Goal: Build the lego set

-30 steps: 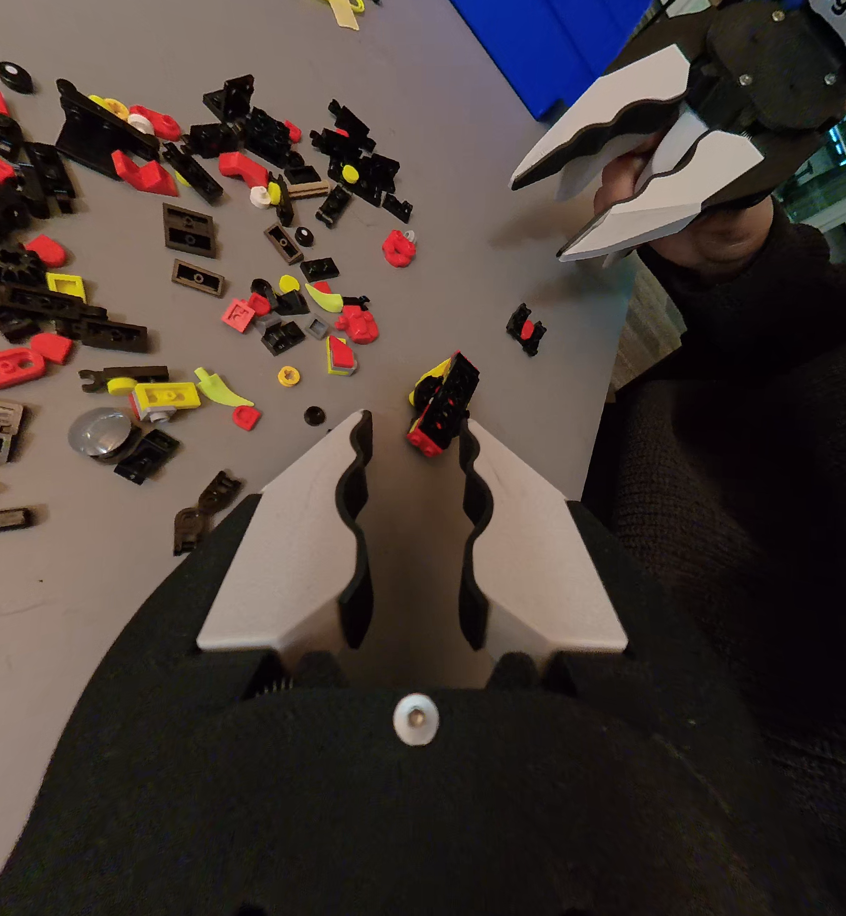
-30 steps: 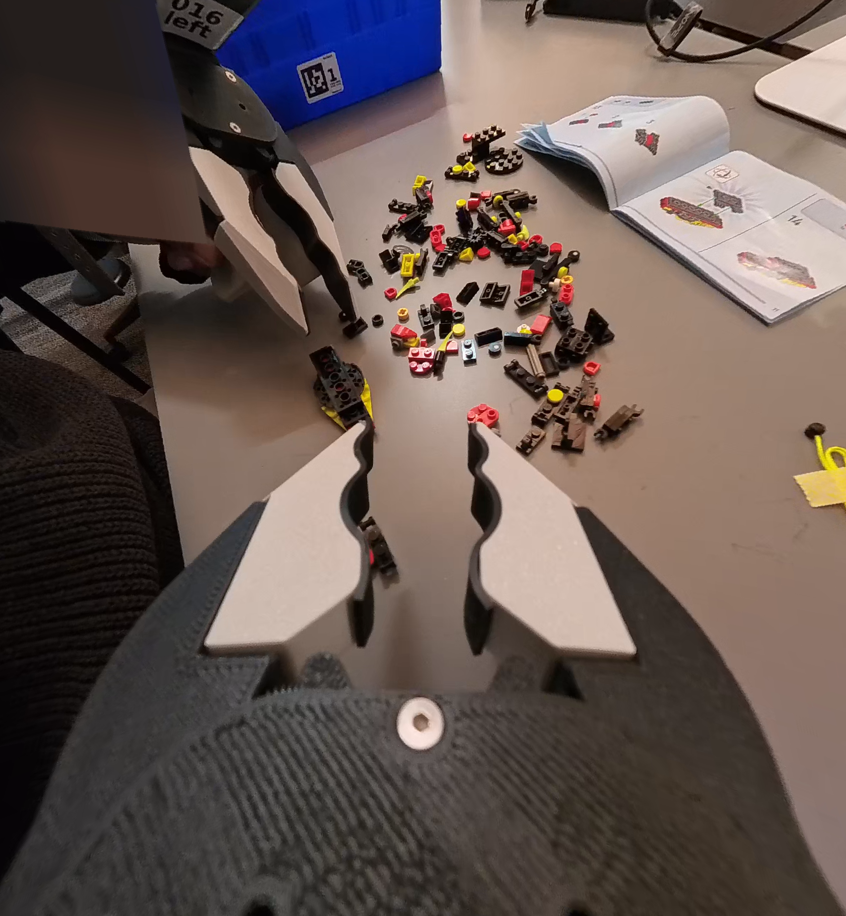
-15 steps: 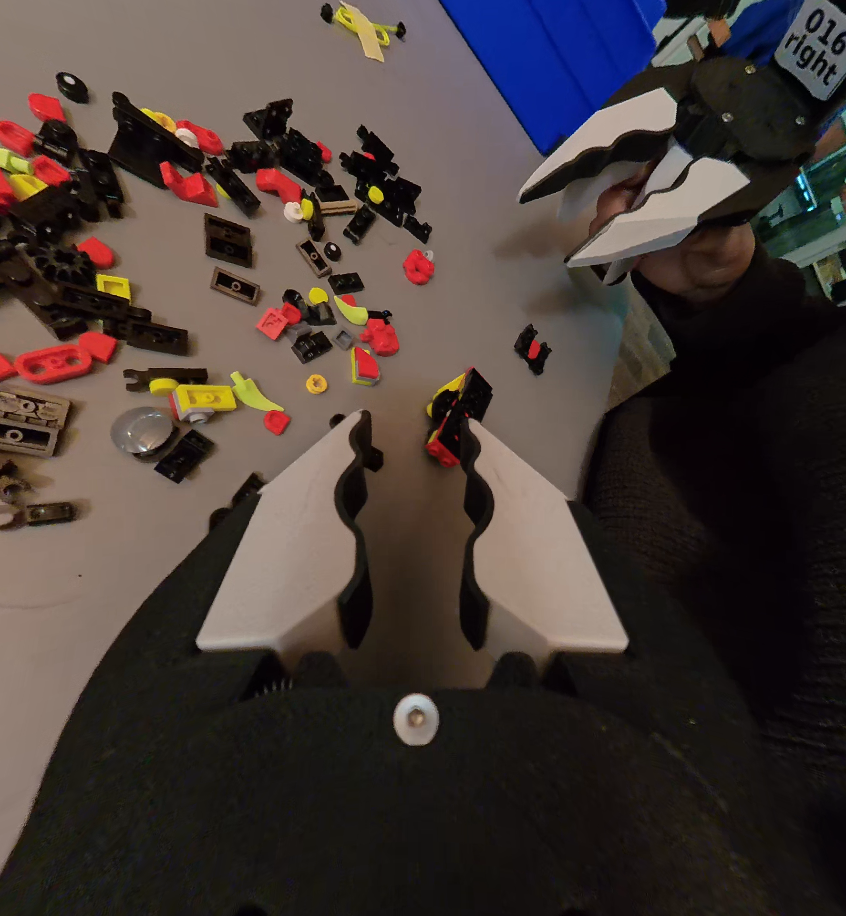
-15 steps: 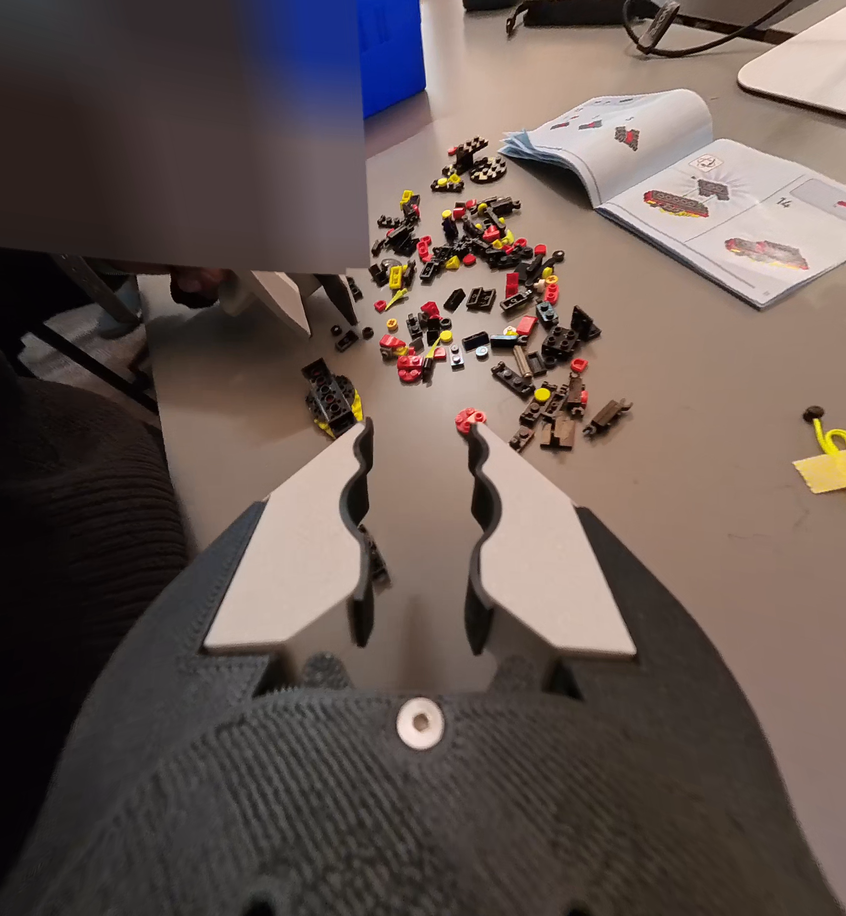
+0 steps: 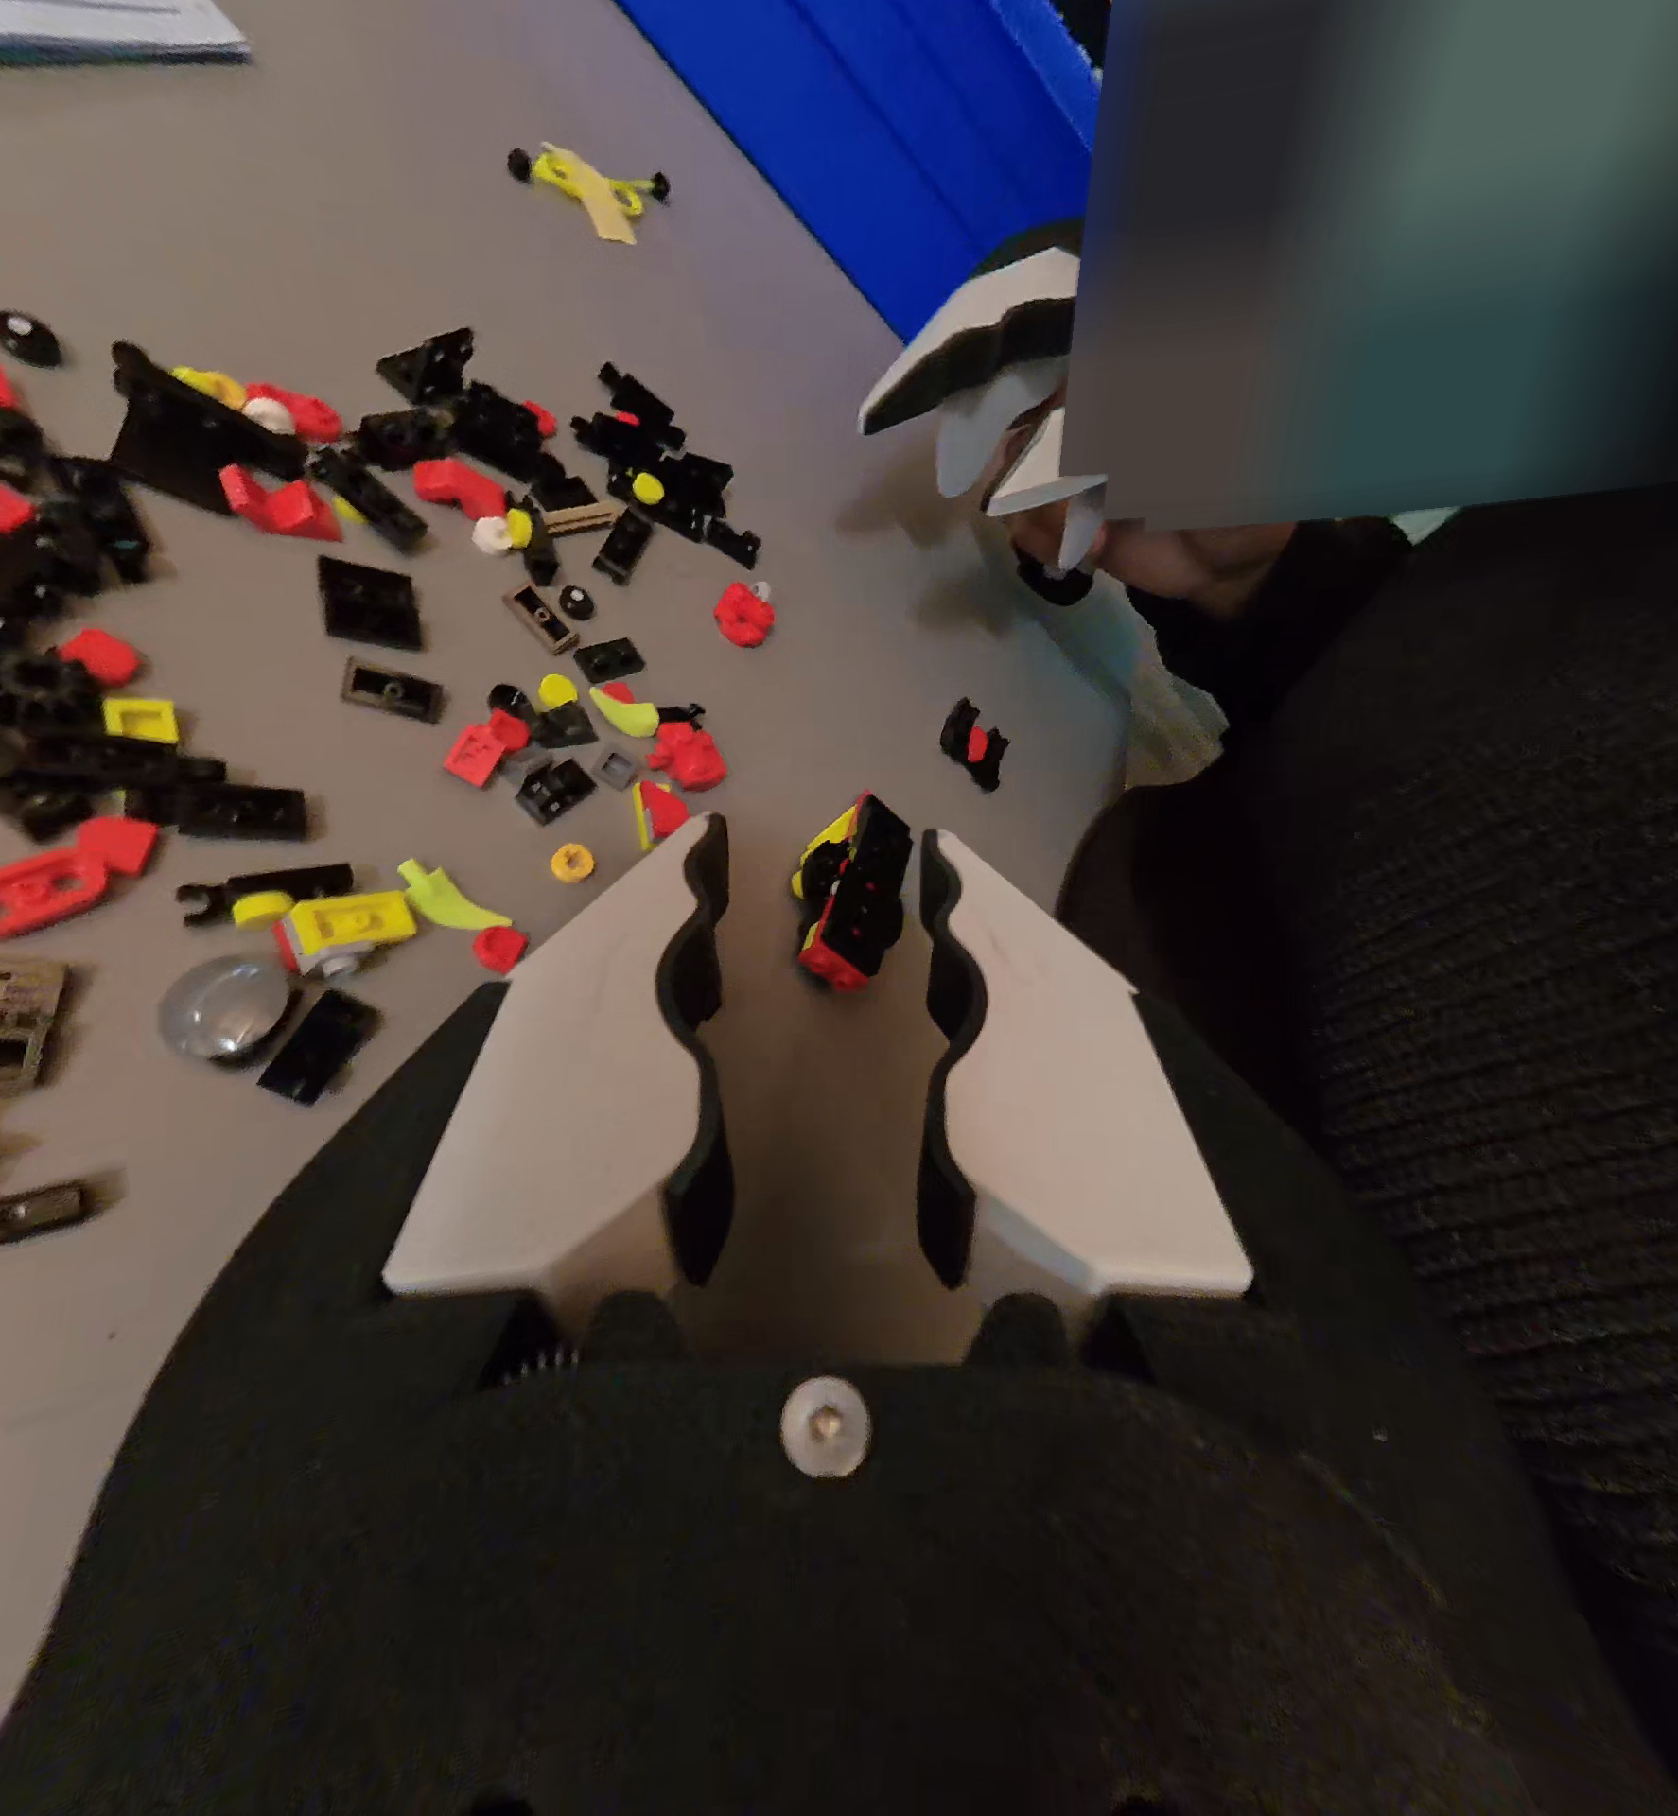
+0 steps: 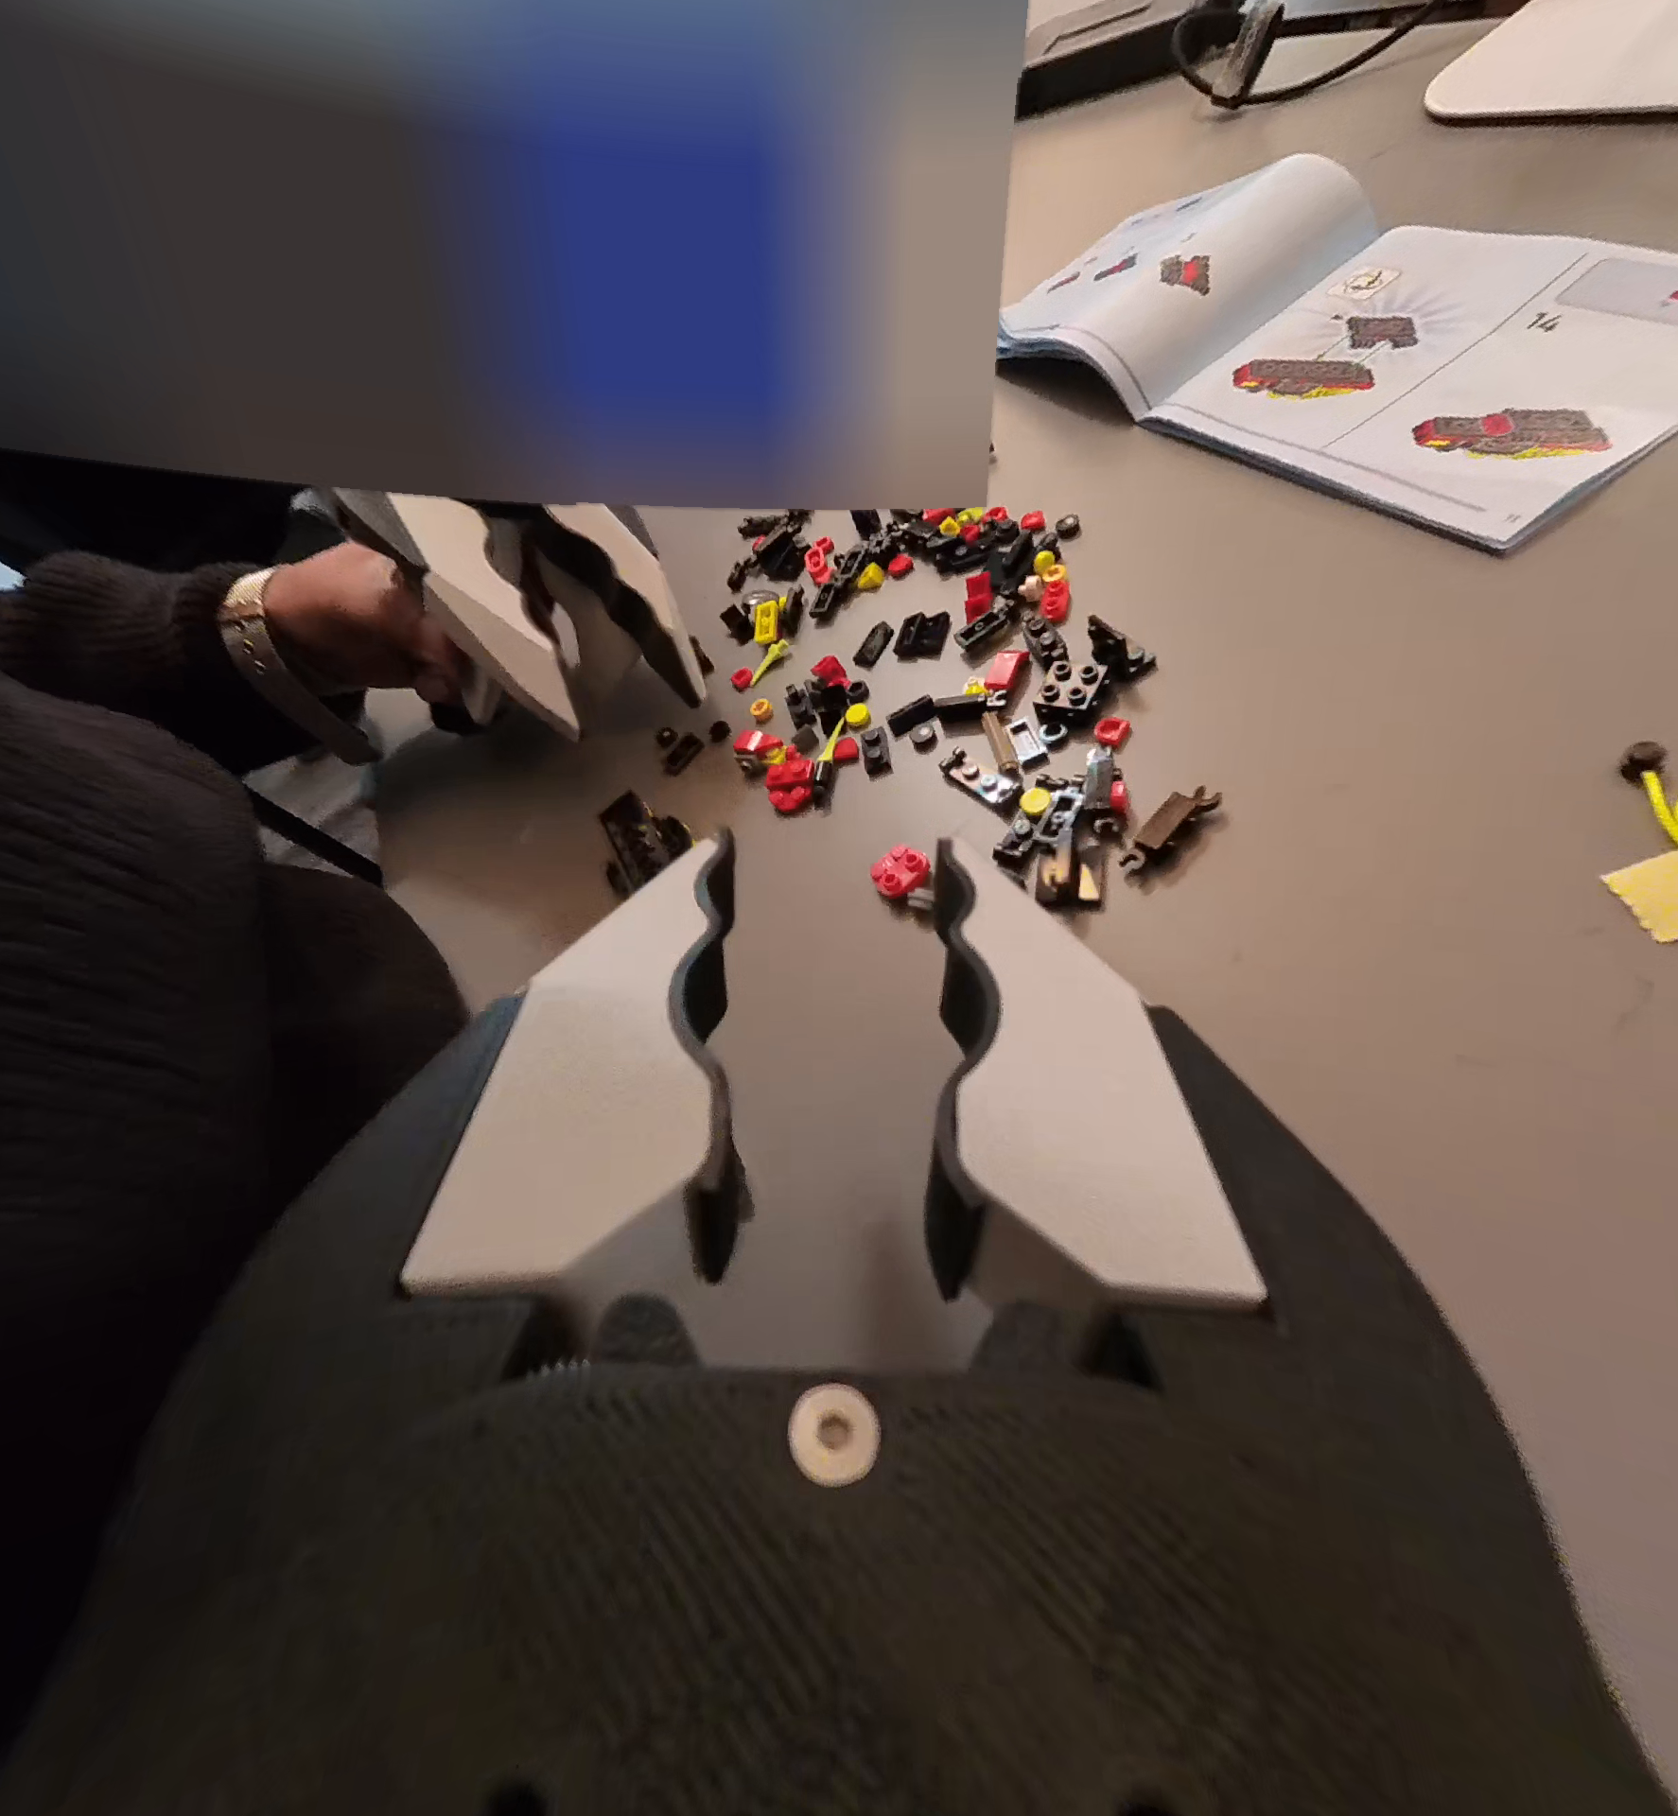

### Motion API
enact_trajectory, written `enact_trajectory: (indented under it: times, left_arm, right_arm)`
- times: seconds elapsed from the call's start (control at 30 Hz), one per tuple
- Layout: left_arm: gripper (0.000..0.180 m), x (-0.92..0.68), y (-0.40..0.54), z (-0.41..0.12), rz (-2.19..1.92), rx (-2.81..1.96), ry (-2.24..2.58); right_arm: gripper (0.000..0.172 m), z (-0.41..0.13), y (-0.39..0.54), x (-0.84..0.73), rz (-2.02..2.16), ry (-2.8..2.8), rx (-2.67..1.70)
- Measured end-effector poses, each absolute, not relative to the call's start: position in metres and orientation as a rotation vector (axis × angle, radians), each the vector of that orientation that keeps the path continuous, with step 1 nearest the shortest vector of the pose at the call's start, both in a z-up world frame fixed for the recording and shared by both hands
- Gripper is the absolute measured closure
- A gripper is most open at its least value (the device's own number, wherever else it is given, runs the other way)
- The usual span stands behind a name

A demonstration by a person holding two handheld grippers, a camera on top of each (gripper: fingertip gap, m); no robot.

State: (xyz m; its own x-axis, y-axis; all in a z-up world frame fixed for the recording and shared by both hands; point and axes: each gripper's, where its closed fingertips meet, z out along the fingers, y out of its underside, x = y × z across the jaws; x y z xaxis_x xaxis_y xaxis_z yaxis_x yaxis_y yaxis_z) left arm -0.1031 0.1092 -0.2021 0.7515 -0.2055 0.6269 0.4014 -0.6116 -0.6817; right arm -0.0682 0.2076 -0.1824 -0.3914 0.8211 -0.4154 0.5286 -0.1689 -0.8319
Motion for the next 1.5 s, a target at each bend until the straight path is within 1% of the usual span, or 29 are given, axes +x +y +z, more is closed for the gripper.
enact_trajectory:
  times: [0.2,0.87,1.2,1.5]
  left_arm:
    - [0.144,-0.112,0.111,-0.202,-0.812,-2.045,-0.132]
    - [0.144,-0.129,0.111,-0.204,-0.788,-2.031,-0.191]
    - [0.144,-0.128,0.111,-0.202,-0.783,-2.035,-0.182]
    - [0.142,-0.111,0.105,-0.188,-0.81,-2.023,-0.106]
  right_arm:
    - [0.132,-0.177,0.21,-0.071,1.674,-1.784,-1.547]
    - [0.132,-0.175,0.219,-0.074,1.722,-1.733,-1.578]
    - [0.133,-0.174,0.22,-0.074,1.71,-1.736,-1.571]
    - [0.133,-0.17,0.21,-0.066,1.582,-1.839,-1.455]
